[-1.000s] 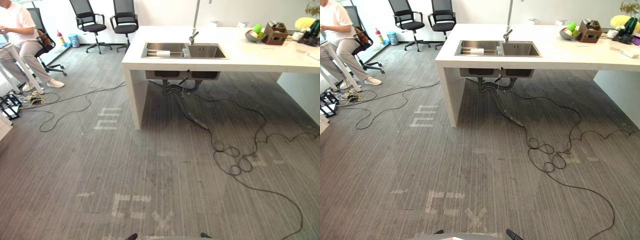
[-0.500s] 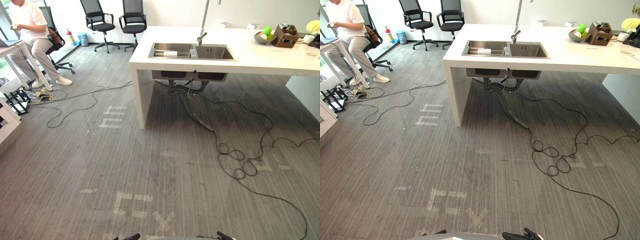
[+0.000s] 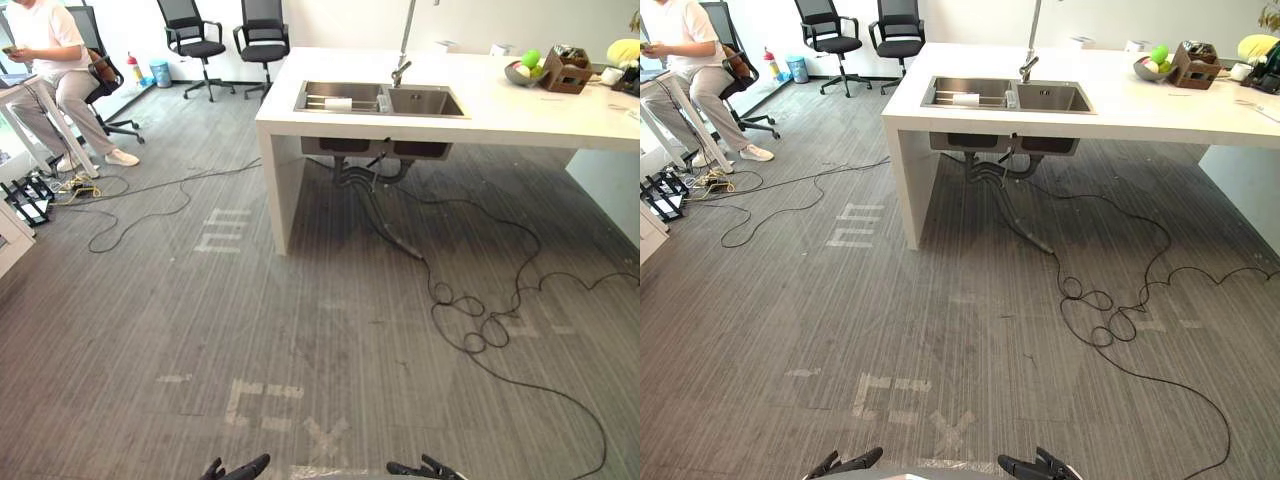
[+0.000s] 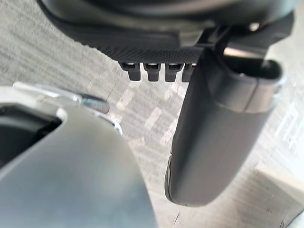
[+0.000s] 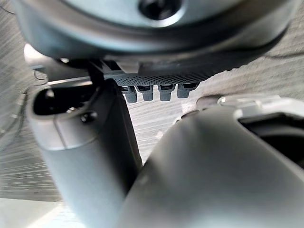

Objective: Walk over to the sink, pick up the cup, carry it to the dishwasher, place the cup inside the dishwasher, then close the dishwasher door

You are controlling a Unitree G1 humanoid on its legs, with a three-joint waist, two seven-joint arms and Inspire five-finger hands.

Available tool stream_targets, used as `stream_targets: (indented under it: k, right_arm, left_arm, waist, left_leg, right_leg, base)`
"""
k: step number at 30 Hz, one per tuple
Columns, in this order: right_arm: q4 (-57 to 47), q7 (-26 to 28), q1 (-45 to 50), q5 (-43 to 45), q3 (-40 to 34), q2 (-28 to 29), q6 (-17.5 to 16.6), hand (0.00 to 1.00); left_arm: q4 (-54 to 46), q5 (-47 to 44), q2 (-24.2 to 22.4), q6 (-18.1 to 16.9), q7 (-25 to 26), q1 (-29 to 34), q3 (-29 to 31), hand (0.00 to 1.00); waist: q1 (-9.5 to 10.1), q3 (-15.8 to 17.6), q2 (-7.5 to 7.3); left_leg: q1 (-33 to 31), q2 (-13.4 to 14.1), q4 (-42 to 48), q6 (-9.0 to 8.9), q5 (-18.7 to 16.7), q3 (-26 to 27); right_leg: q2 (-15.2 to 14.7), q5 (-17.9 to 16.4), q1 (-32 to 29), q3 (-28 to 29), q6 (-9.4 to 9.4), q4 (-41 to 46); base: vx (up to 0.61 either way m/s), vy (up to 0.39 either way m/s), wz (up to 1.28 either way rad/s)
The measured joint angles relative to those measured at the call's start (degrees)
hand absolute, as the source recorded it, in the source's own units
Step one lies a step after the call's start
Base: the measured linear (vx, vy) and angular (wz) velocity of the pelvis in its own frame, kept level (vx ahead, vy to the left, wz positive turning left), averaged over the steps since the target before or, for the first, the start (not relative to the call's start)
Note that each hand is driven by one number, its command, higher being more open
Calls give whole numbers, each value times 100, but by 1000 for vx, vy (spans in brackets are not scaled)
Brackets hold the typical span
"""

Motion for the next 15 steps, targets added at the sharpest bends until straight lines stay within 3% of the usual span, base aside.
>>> stream_targets:
  k: [1, 2, 3, 4, 6, 10, 12, 14, 15]
  right_arm:
    - [-144, 4, 97, 125, 5, 67, -125, 100]
    - [-202, 23, 141, 160, 5, 68, -175, 100]
    - [-350, 71, 163, 266, 8, 100, -282, 100]
    - [-458, 78, 167, 336, 44, 148, -500, 100]
    - [-454, 163, 200, 483, 124, 214, -684, 100]
    - [-453, 405, 290, 940, 80, 302, -960, 100]
    - [-511, 481, 366, 998, -67, 385, -978, 100]
    - [-635, 523, 416, 998, -135, 444, -974, 100]
    - [-749, 532, 470, 999, -146, 474, -961, 100]
  left_arm:
    - [-66, 1, 1, -61, 102, 25, -2, 100]
    - [-125, 3, -17, -77, 172, 38, 36, 100]
    - [-201, -3, -95, -94, 286, 50, 165, 100]
    - [-291, -54, -108, -124, 388, 51, 261, 100]
    - [-365, -62, -116, -125, 506, 50, 390, 100]
    - [-385, -47, -264, -142, 595, -108, 670, 100]
    - [-387, -17, -299, -53, 478, -229, 769, 100]
    - [-394, 11, -316, 7, 327, -282, 784, 100]
    - [-415, 37, -356, 25, 285, -316, 784, 100]
  waist:
    - [-19, 50, -72]
    - [-4, 64, -80]
    - [-4, 107, -108]
    - [-18, 310, -99]
    - [-28, 364, -197]
    - [-135, 414, -167]
    - [-141, 427, -152]
    - [-139, 434, -155]
    - [-158, 435, -156]
  left_leg:
    - [35, -89, 9, 92, -62, -25]
    - [32, -122, 17, 120, -79, -30]
    - [66, -159, 35, 195, -124, -30]
    - [271, -162, 82, 297, -165, -43]
    - [393, -112, 193, 358, -301, -64]
    - [426, 63, 444, 347, -614, -180]
    - [570, 171, 639, 234, -980, -215]
    - [767, 149, 896, 100, -1347, -244]
    - [895, 138, 1119, 40, -1664, -308]
  right_leg:
    - [-233, -250, -233, 2, 262, 745]
    - [-309, -282, -480, 37, 301, 1269]
    - [-464, -213, -1010, 107, 321, 2386]
    - [-565, -178, -1316, 170, 217, 3234]
    - [-546, -449, -1540, 140, 204, 3499]
    - [-274, -444, -1922, -179, 127, 2336]
    - [-10, 29, -2047, -154, 2, 1086]
    - [50, 231, -2097, -111, -81, 768]
    - [36, 281, -2123, -87, -232, 889]
  base:
    - [3, 79, 25]
    - [9, 78, 23]
    - [29, 101, 8]
    - [46, 103, 8]
    - [93, 101, 6]
    - [213, 49, 12]
    - [331, -36, 14]
    - [487, -112, 15]
    - [455, -126, 25]
